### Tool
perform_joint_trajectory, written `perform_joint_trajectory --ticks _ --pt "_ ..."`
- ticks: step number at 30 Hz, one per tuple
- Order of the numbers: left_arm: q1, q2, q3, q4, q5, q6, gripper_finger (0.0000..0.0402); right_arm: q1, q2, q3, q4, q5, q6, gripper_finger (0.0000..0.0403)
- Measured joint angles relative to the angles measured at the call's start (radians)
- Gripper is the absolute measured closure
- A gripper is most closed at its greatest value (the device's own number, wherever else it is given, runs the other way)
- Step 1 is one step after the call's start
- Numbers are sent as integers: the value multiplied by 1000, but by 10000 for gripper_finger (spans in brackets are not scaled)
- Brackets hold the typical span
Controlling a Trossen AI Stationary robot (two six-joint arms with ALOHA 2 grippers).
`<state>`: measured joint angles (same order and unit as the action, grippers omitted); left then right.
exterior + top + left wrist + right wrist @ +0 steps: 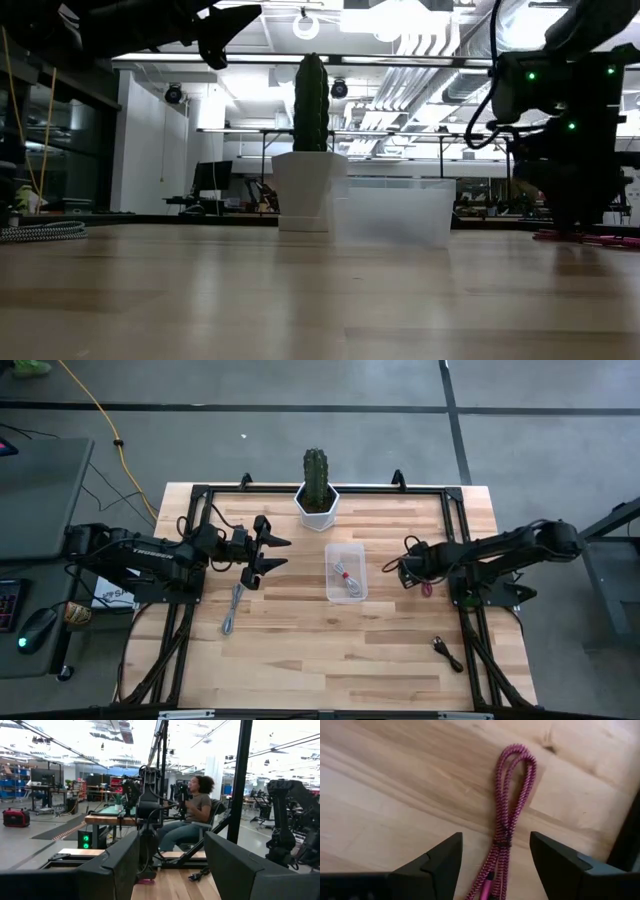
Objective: Pick and place USB-C Cables
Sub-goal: Put the black pink charger cable into the transparent bin
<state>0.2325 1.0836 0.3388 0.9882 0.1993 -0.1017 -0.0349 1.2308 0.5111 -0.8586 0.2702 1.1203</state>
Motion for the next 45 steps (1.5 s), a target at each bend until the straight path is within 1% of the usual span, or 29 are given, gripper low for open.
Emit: perform_joint_trajectory --ticks 10,14,18,24,25,27,31,35,38,40,42,45 --pt "0 0 0 0 0 0 200 0 -4 -66 70 -1 29 180" --pt "0 0 0 0 0 -2 200 0 -4 -67 68 -8 56 198" --pt "0 0 0 0 0 -4 199 -3 -3 -67 71 -15 69 248" --pt "0 0 0 0 2 -38 200 -10 -2 -68 86 -16 67 363" --pt "0 0 0 -1 2 -42 200 -10 -1 -69 85 -3 64 380" --pt "0 0 0 0 2 -45 200 -11 -1 -71 89 28 48 392" --pt "0 0 0 -1 1 -45 200 -11 -2 -72 90 62 17 379" --pt "0 0 0 -1 1 -45 200 0 -16 -42 33 108 -32 396" --pt "0 0 0 -1 1 -45 200 31 -49 20 0 165 -47 395" --pt "0 0 0 -1 1 -45 200 73 -83 46 -13 230 -52 398" --pt "0 0 0 -2 1 -45 200 127 -124 61 54 304 -84 399" --pt "0 0 0 -5 0 -45 200 212 -189 31 250 399 -180 399"
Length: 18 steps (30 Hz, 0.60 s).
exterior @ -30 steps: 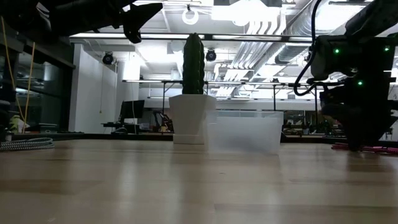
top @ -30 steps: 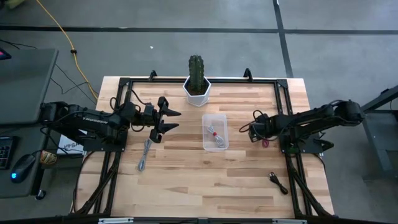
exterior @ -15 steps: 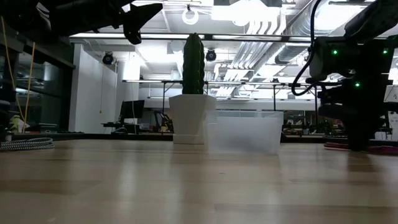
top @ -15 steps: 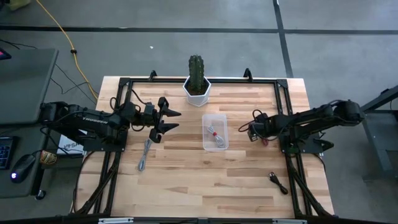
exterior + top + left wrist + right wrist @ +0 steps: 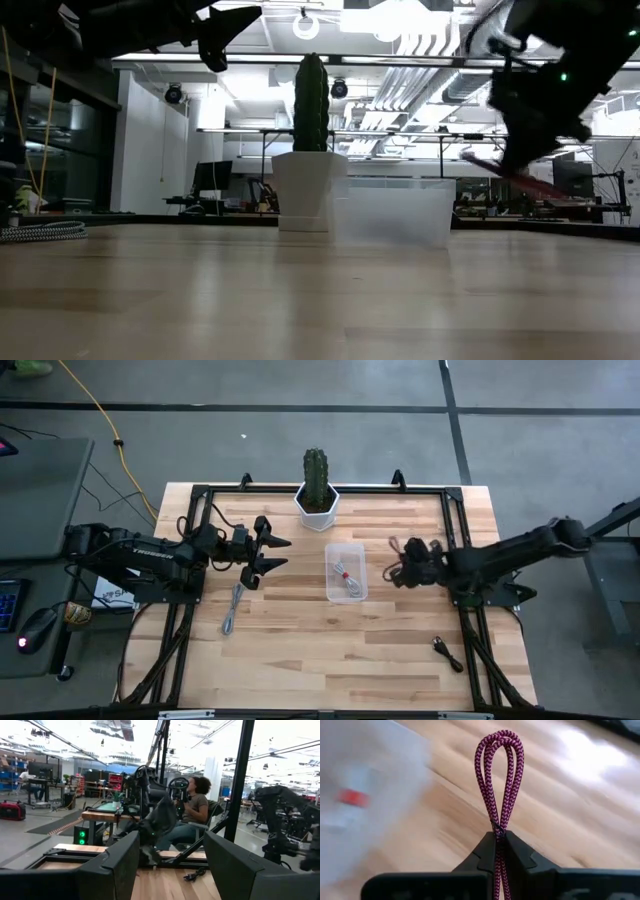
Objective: Pick and place USB-C Cables
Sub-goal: Put the black pink charger cable into the transparent bin
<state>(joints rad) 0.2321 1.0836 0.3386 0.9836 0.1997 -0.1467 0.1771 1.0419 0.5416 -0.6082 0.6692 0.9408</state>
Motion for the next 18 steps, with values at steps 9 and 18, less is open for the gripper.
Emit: perform_joint_trajectory --ticks 9,18 --pt "0 0 0 1 -1 0 200 50 -44 -279 1138 -106 -570 401" --pt "0 0 0 3 -1 27 200 -32 -37 -227 1421 -414 -834 402"
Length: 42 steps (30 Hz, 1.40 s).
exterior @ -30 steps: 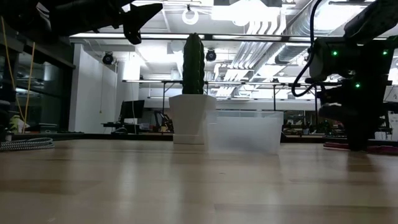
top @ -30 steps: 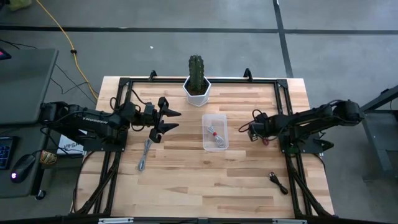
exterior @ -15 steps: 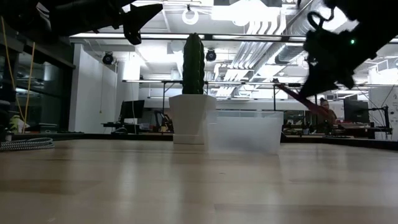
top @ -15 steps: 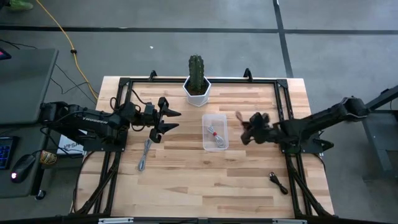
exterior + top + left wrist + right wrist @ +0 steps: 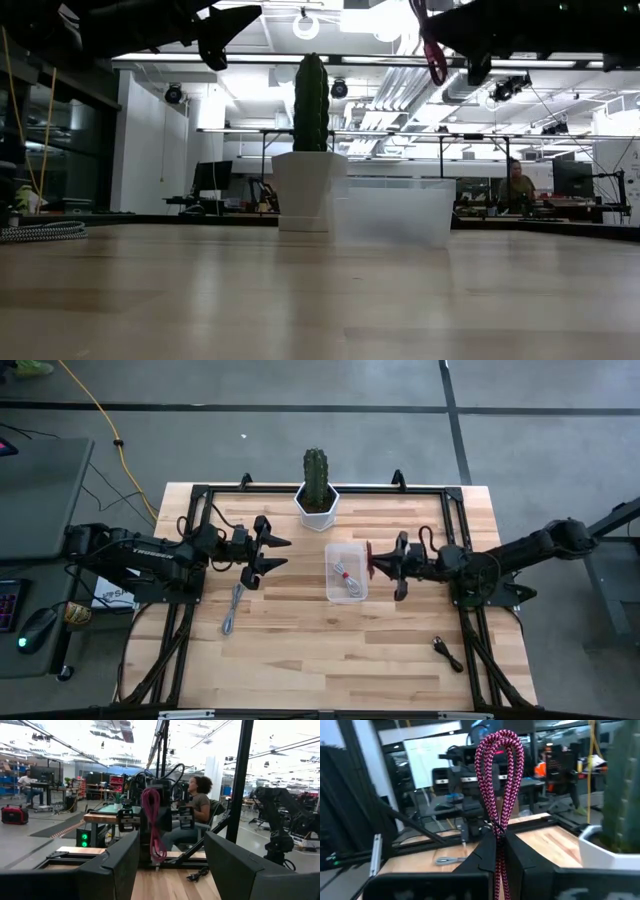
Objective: Pick and place USB-C Cables
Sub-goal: Put the black pink charger cable into the transparent bin
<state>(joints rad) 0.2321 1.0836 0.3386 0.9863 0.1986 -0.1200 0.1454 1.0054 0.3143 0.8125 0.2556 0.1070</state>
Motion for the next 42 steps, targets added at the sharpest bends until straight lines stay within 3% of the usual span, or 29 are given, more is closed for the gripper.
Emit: perform_joint_trajectory --ticks 42 --pt "0 0 1 -2 0 -8 200 -1 3 4 -31 -2 4 402"
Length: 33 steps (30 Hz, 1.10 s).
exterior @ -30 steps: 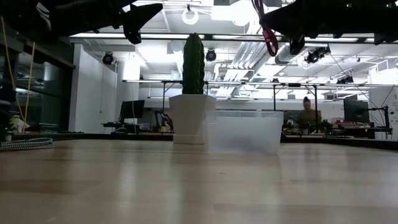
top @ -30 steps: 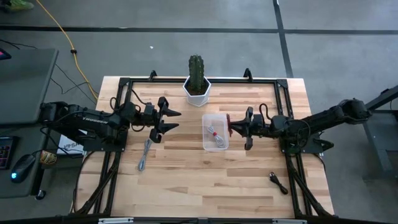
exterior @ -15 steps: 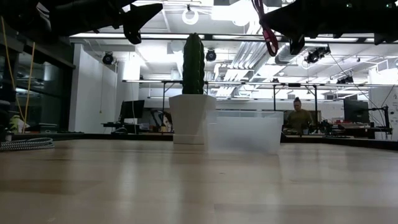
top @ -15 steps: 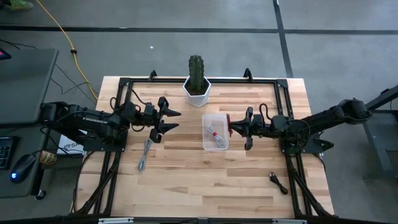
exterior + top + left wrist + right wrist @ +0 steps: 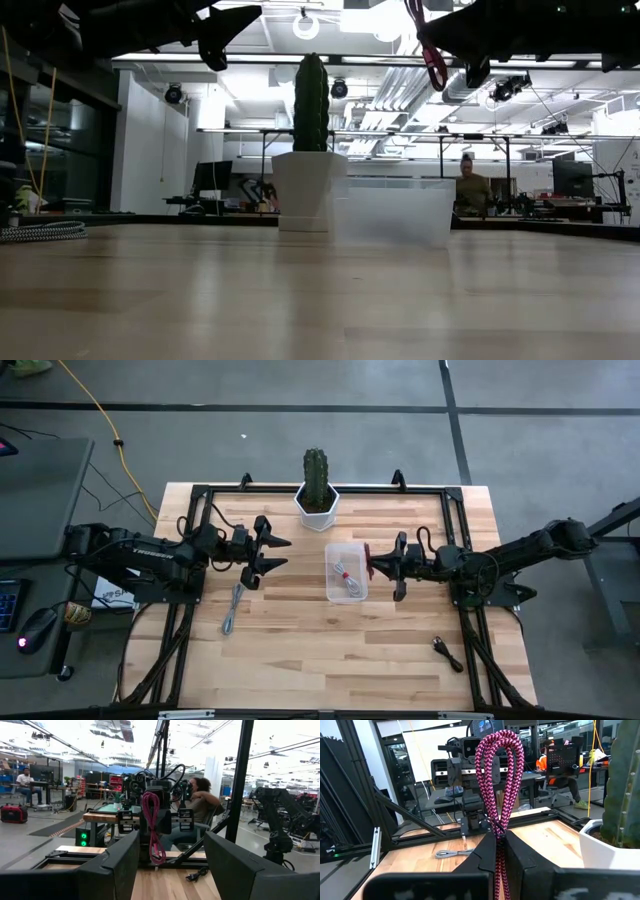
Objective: Pick and place USB-C Cables
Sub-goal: Put the black pink charger cable into the transparent bin
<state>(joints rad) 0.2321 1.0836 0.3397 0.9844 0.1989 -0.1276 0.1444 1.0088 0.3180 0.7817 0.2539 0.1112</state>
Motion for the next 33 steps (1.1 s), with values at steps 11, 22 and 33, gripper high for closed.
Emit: perform_joint_trajectory --ticks 11,22,33 --pt "0 0 0 0 0 0 200 0 0 0 -14 0 0 402" --pt "0 0 0 0 0 0 200 0 0 0 -15 0 8 402" --pt "0 0 0 0 -2 0 200 0 47 57 -69 30 103 402"
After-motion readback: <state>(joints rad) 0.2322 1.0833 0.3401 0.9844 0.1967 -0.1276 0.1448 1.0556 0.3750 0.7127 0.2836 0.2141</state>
